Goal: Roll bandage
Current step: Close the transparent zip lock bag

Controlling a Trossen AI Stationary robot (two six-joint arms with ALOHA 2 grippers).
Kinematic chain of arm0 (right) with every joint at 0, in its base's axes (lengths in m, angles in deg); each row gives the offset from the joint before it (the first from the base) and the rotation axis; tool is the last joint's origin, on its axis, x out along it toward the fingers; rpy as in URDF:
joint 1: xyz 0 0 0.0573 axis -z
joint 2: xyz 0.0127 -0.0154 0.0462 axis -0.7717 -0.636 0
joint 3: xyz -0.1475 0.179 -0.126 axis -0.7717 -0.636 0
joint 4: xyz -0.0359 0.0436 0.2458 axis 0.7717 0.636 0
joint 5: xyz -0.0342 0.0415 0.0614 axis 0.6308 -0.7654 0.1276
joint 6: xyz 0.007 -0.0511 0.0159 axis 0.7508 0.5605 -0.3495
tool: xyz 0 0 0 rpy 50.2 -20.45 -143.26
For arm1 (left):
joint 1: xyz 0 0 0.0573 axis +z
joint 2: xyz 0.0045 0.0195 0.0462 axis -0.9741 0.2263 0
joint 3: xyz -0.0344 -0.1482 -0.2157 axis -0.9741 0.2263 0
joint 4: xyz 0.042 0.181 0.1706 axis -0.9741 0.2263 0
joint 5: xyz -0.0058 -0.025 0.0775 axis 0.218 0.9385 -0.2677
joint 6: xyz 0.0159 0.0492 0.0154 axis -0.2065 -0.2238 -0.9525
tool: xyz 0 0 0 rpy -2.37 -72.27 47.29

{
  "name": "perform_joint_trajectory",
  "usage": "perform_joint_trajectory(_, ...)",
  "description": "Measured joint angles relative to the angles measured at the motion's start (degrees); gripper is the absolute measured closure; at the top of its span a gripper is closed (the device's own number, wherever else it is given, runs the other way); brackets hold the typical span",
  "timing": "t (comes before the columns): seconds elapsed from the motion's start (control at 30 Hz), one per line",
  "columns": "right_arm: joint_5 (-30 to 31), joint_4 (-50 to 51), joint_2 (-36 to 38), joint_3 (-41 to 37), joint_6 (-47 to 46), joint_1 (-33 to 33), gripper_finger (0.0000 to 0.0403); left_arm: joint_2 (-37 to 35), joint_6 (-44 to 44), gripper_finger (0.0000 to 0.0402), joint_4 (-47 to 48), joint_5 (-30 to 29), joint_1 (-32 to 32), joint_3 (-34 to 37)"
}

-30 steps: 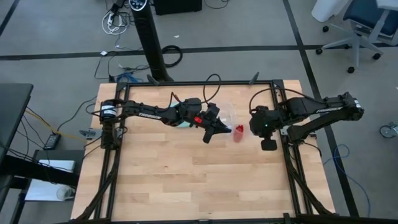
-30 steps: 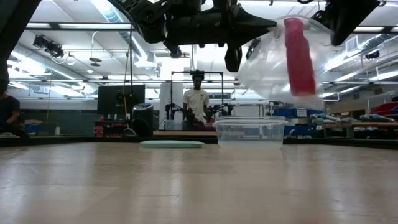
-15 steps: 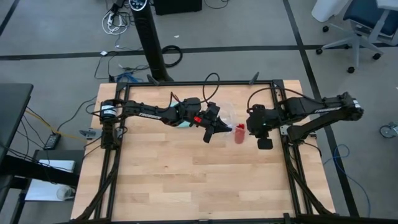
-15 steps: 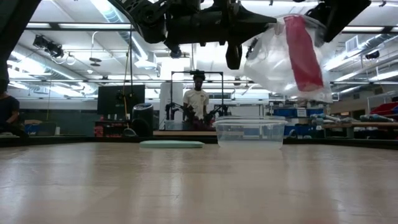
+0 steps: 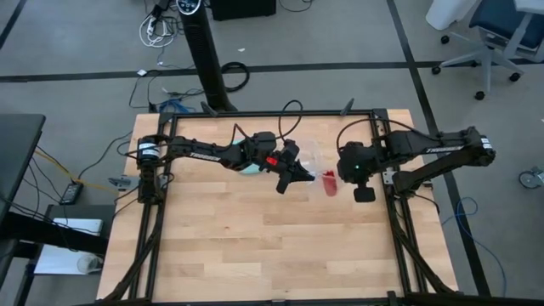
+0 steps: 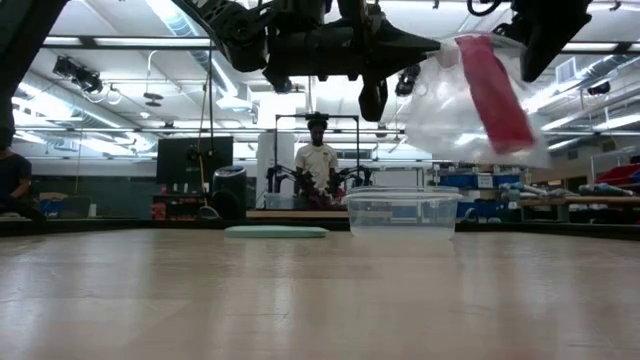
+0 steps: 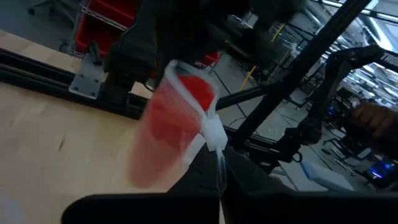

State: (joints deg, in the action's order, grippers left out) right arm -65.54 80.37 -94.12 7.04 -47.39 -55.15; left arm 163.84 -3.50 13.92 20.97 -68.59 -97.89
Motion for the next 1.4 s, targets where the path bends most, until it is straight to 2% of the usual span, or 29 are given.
perform_joint_trajectory(0.07,-5.03,0.33,-0.49,0.02,0.50,0.51,0.0401,0.00,0.23,0.0402,0.54,1.28,0.03,-0.02)
perform_joint_trajectory(0.17,-1.74,1.05,-1.06,-0.01,-0.21,0.67,0.0401,0.02,0.37,0.0402,2.51,1.97,0.06,-0.02)
perform_joint_trajectory(0.23,-5.66,1.57,-1.16,0.08,1.16,0.99,0.0402,0.02,0.12,0.0402,4.16,2.30,0.01,-0.10)
perform_joint_trajectory(0.3,1.48,1.92,-1.40,0.40,-0.08,0.60,0.0402,0.04,0.05,0.0402,5.44,2.84,0.12,-0.08)
perform_joint_trajectory(0.33,-1.09,2.54,-1.39,0.80,0.33,0.46,0.0402,0.04,-0.10,0.0402,5.36,2.80,0.16,-0.08)
perform_joint_trajectory(0.37,-6.23,2.45,-1.28,1.02,1.73,0.74,0.0402,0.04,-0.34,0.0402,5.35,2.84,0.17,-0.09)
perform_joint_trajectory(0.4,-7.29,2.03,-1.46,1.32,2.19,1.04,0.0402,0.04,-0.71,0.0402,5.35,2.91,0.15,-0.10)
perform_joint_trajectory(0.47,-0.20,2.47,-1.83,1.64,0.28,0.92,0.0402,0.04,-1.43,0.0402,5.50,3.04,0.12,-0.10)
perform_joint_trajectory(0.53,-6.84,3.42,-2.31,2.64,2.11,1.41,0.0402,0.04,-1.65,0.0402,5.33,3.05,0.00,-0.10)
perform_joint_trajectory(0.57,-5.48,3.26,-2.57,3.25,1.72,1.51,0.0402,0.04,-1.68,0.0402,5.45,3.11,-0.11,-0.10)
perform_joint_trajectory(0.6,-1.68,3.22,-2.76,3.59,0.28,1.34,0.0402,0.04,-1.69,0.0402,5.69,3.13,-0.10,-0.09)
perform_joint_trajectory(0.63,-3.18,3.88,-2.92,3.94,0.58,1.31,0.0402,0.04,-1.71,0.0402,5.78,3.12,-0.11,-0.08)
perform_joint_trajectory(0.67,-8.41,4.59,-2.99,4.26,2.30,1.75,0.0402,0.04,-1.75,0.0402,5.78,3.11,-0.13,-0.08)
perform_joint_trajectory(0.7,-9.71,4.40,-3.24,4.68,3.07,2.08,0.0403,0.04,-1.90,0.0402,5.84,3.32,-0.22,-0.08)
perform_joint_trajectory(0.77,0.18,4.66,-3.33,5.19,-0.11,1.91,0.0403,0.04,-2.38,0.0402,6.45,4.30,-0.29,-0.07)
perform_joint_trajectory(0.83,-10.03,5.99,-3.63,5.38,2.23,2.25,0.0403,0.04,-2.69,0.0402,6.50,4.11,-0.36,-0.08)
perform_joint_trajectory(0.87,-11.58,5.16,-3.79,5.44,2.61,2.37,0.0403,0.04,-2.71,0.0402,6.77,4.49,-0.54,-0.08)
perform_joint_trajectory(0.93,-5.03,5.04,-4.14,5.48,-0.09,1.98,0.0403,0.04,-2.90,0.0402,7.08,4.59,-0.53,-0.04)
perform_joint_trajectory(1.0,-13.03,7.06,-4.78,5.53,2.24,2.23,0.0403,0.04,-3.00,0.0402,6.68,4.30,-0.66,-0.11)
perform_joint_trajectory(1.07,-6.94,7.16,-5.42,5.48,-0.57,1.67,0.0403,0.04,-3.06,0.0402,7.05,4.51,-0.77,-0.08)
perform_joint_trajectory(1.1,-8.53,7.57,-5.63,5.35,-0.10,1.60,0.0403,0.04,-3.06,0.0402,6.85,4.21,-0.77,-0.06)
perform_joint_trajectory(1.13,-13.12,7.37,-5.76,5.43,1.95,1.78,0.0403,0.04,-3.06,0.0402,6.63,4.17,-0.84,-0.06)
perform_joint_trajectory(1.17,-13.49,6.88,-5.96,5.57,2.65,1.84,0.0403,0.04,-3.08,0.0402,6.64,4.44,-0.87,-0.06)
perform_joint_trajectory(1.23,-6.43,6.80,-6.11,5.38,0.18,1.51,0.0403,0.04,-3.08,0.0402,6.61,4.58,-0.99,-0.06)
perform_joint_trajectory(1.3,-13.74,6.61,-6.14,5.38,2.74,1.88,0.0403,0.04,-3.08,0.0402,6.83,4.59,-1.09,-0.06)
perform_joint_trajectory(1.33,-12.94,5.85,-6.18,5.44,2.51,1.80,0.0403,0.04,-3.09,0.0402,7.28,4.61,-1.31,-0.06)
perform_joint_trajectory(1.4,-7.47,5.19,-5.98,5.39,1.34,1.40,0.0402,0.04,-3.20,0.0402,7.57,4.55,-1.28,0.01)
